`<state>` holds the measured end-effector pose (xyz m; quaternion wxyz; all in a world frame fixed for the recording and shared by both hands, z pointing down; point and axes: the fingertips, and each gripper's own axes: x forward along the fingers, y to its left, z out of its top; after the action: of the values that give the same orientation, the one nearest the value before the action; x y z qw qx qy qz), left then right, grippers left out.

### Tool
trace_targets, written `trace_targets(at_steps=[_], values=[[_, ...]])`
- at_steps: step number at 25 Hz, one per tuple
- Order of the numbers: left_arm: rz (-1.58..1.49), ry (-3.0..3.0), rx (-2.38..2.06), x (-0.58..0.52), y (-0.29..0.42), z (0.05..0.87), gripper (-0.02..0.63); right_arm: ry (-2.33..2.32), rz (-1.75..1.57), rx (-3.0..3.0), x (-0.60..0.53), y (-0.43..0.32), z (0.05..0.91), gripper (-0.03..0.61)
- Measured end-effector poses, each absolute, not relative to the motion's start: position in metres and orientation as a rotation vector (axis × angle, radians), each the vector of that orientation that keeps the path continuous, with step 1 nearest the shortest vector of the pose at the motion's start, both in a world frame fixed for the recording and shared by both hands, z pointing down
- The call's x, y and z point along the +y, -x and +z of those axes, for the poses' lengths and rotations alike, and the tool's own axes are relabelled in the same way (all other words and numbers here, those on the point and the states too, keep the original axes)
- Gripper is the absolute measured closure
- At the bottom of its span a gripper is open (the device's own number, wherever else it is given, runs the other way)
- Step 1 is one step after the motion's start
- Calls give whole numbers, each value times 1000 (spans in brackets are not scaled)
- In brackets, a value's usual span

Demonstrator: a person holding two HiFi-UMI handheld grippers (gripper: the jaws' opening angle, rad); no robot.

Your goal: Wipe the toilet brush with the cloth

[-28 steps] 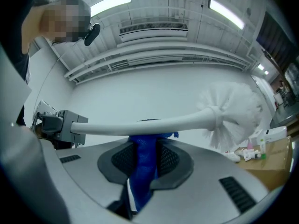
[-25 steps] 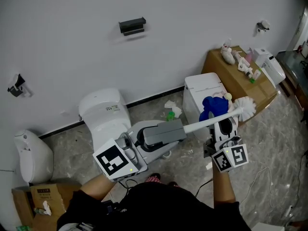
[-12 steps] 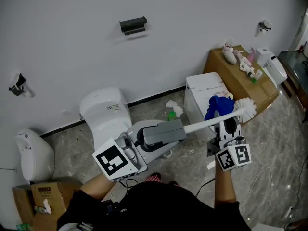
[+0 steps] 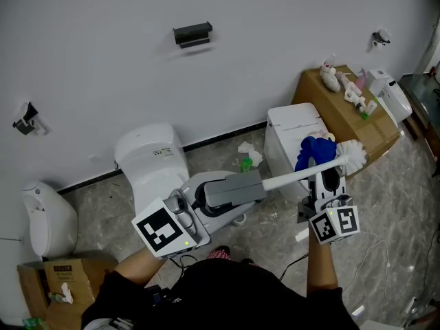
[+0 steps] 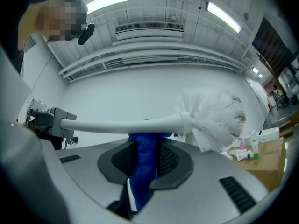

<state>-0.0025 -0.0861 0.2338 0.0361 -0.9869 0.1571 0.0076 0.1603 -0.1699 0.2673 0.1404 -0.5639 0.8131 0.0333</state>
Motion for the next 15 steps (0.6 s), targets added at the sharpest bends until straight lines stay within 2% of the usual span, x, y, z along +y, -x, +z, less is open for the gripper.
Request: trace_targets(at_steps=[6, 15], values=[[47, 3032, 495, -87, 3, 236, 454, 1588, 90, 2395, -165, -145, 277, 500], [89, 2995, 523, -87, 11, 234, 454, 1423, 80, 2552, -147, -85, 296, 500]])
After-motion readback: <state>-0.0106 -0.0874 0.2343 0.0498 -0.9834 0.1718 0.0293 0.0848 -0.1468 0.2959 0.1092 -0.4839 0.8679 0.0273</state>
